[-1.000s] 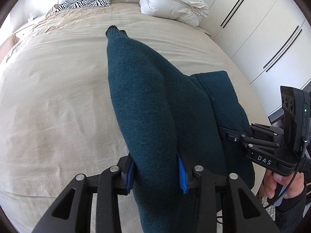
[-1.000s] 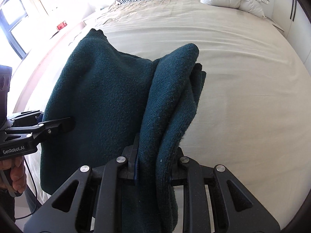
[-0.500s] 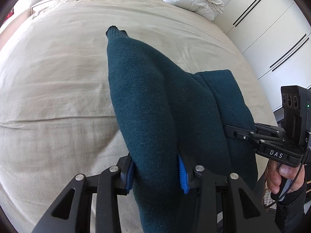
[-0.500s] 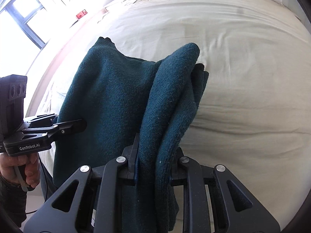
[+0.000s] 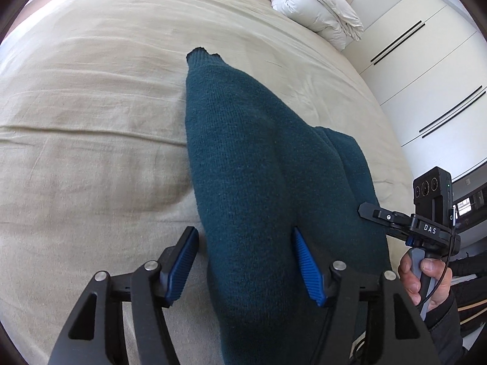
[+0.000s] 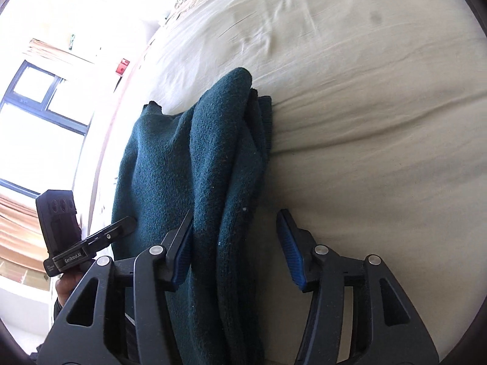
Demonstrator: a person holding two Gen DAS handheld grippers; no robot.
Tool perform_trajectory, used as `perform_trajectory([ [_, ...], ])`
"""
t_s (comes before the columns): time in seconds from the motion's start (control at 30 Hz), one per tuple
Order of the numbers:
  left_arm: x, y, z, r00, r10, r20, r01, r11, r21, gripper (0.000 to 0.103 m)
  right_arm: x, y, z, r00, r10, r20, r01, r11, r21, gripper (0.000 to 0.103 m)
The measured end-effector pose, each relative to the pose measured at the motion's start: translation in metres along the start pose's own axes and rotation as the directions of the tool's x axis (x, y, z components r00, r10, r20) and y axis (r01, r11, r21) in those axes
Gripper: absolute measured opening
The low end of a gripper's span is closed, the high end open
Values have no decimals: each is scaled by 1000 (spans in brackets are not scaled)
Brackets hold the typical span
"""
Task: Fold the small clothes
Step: 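Open both grippers and withdraw them from the folded sweater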
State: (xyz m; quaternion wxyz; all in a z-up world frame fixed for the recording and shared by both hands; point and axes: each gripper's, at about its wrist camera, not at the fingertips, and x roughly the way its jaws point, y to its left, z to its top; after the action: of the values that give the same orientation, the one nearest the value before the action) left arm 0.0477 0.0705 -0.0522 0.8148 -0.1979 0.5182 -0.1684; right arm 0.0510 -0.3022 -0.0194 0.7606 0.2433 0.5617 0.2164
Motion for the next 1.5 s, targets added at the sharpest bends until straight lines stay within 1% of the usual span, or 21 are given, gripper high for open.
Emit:
perform_trajectory([
  [0.1, -22, -6, -8, 996, 49, 76, -51, 998, 30, 69, -12, -8, -4, 998, -19, 53, 19, 1000, 19, 53],
  [0.2, -53, -20, -19, 976, 90, 196, -107, 991, 76, 85, -38, -15, -12, 991, -72, 117, 68, 997, 40, 53],
  [0.27, -76, -38, -26, 944, 121, 306, -163, 980, 116, 96, -51, -4, -16, 970, -164, 180, 163, 986, 21, 53],
  [0.3, -89, -48, -32, 918, 152, 366, -214, 967, 137, 103, -68, 0, -21, 955, -203, 215, 207, 978, 1, 53],
  [0.33, -103, -58, -38, 887, 174, 427, -263, 952, 159, 103, -79, 12, -26, 937, -239, 255, 253, 967, -22, 53],
  [0.37, -115, -70, -45, 851, 198, 486, -316, 933, 173, 103, -92, 24, -32, 914, -271, 302, 298, 953, -47, 53],
  [0.43, -136, -89, -54, 764, 250, 594, -423, 890, 171, 103, -112, 55, -45, 862, -308, 403, 378, 920, -105, 57],
  [0.47, -147, -98, -56, 721, 273, 637, -468, 870, 157, 103, -125, 69, -53, 832, -311, 460, 407, 905, -124, 66],
  [0.5, -156, -107, -60, 690, 291, 662, -499, 854, 145, 103, -135, 84, -60, 801, -306, 515, 429, 893, -136, 73],
  [0.57, -175, -119, -66, 666, 298, 684, -522, 841, 142, 103, -157, 111, -75, 735, -270, 623, 452, 879, -153, 93],
  [0.7, -208, -135, -76, 602, 294, 742, -537, 837, 104, 103, -203, 152, -103, 582, -206, 787, 509, 846, -155, 103],
  [0.73, -209, -140, -76, 599, 325, 732, -557, 825, 90, 103, -210, 161, -107, 554, -200, 808, 523, 839, -151, 103],
  [0.77, -211, -142, -75, 599, 361, 715, -580, 811, 76, 103, -215, 168, -110, 545, -192, 816, 528, 835, -156, 103],
  [0.8, -211, -143, -75, 602, 391, 696, -598, 799, 69, 103, -220, 175, -113, 555, -177, 813, 522, 835, -175, 103],
  [0.87, -211, -140, -76, 625, 404, 668, -592, 803, 68, 103, -228, 190, -116, 589, -150, 794, 507, 834, -219, 103],
  [0.93, -207, -133, -75, 663, 397, 634, -557, 828, 65, 103, -231, 200, -118, 614, -167, 771, 506, 834, -222, 103],
  [1.1, -177, -113, -77, 756, 411, 509, -497, 867, 39, 103, -210, 202, -123, 686, -309, 659, 532, 830, -165, 103],
  [1.17, -162, -107, -82, 784, 417, 461, -484, 874, 33, 103, -194, 196, -128, 732, -320, 602, 508, 844, -170, 103],
  [1.27, -145, -100, -90, 818, 418, 394, -465, 885, 28, 103, -165, 186, -136, 763, -334, 553, 496, 852, -170, 103],
  [1.33, -136, -98, -94, 826, 429, 365, -471, 882, 28, 103, -146, 180, -138, 773, -358, 523, 506, 846, -169, 103],
  [1.5, -129, -95, -97, 812, 460, 359, -501, 865, 24, 103, -112, 168, -140, 799, -401, 448, 521, 833, -185, 103],
])
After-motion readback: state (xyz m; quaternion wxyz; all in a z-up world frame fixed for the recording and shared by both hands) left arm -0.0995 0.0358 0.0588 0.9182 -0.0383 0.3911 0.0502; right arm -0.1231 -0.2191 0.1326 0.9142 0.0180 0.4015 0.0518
